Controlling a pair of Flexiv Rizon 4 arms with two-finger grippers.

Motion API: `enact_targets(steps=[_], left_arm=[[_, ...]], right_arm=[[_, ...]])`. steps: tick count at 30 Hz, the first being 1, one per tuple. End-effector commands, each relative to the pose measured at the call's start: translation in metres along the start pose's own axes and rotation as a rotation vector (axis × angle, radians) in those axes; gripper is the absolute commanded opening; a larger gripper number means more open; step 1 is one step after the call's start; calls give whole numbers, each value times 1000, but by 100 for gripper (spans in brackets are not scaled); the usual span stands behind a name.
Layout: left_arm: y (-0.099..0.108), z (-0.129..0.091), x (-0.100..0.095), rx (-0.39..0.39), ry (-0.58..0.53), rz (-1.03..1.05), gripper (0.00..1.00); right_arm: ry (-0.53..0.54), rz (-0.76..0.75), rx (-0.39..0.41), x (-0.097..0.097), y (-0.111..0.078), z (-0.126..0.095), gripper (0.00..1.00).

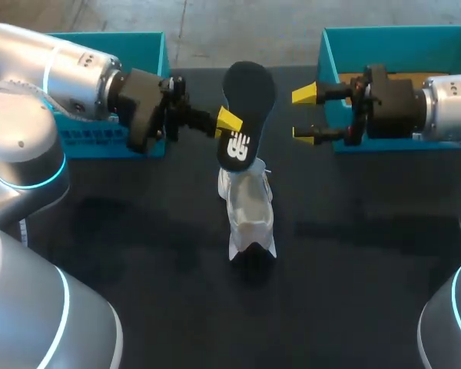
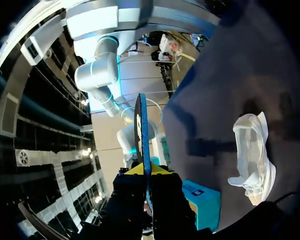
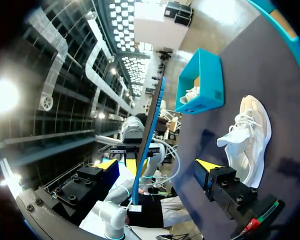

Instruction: Take the shoe out of the shoebox, open the shoe tongue, remove and reinsert the insole, then place the shoe into the shoebox

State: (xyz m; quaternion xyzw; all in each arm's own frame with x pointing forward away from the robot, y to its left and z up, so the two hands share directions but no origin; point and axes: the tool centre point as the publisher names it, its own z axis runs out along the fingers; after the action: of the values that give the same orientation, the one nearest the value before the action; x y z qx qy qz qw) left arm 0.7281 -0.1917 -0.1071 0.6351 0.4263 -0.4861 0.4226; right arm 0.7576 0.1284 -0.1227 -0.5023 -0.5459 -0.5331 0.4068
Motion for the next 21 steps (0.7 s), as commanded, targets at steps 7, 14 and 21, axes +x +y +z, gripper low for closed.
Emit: enact_targets(steps=[7, 14, 21], left_arm=[[2, 21, 13, -16, -29, 22, 0], [7, 31, 17, -35, -25, 103, 0], [7, 43, 20, -58, -35, 113, 0]], right_arm=[[17, 13, 8, -3, 6, 8, 100], [26, 29, 37, -4, 11, 16, 100], [29, 32, 69, -2, 16, 28, 80]])
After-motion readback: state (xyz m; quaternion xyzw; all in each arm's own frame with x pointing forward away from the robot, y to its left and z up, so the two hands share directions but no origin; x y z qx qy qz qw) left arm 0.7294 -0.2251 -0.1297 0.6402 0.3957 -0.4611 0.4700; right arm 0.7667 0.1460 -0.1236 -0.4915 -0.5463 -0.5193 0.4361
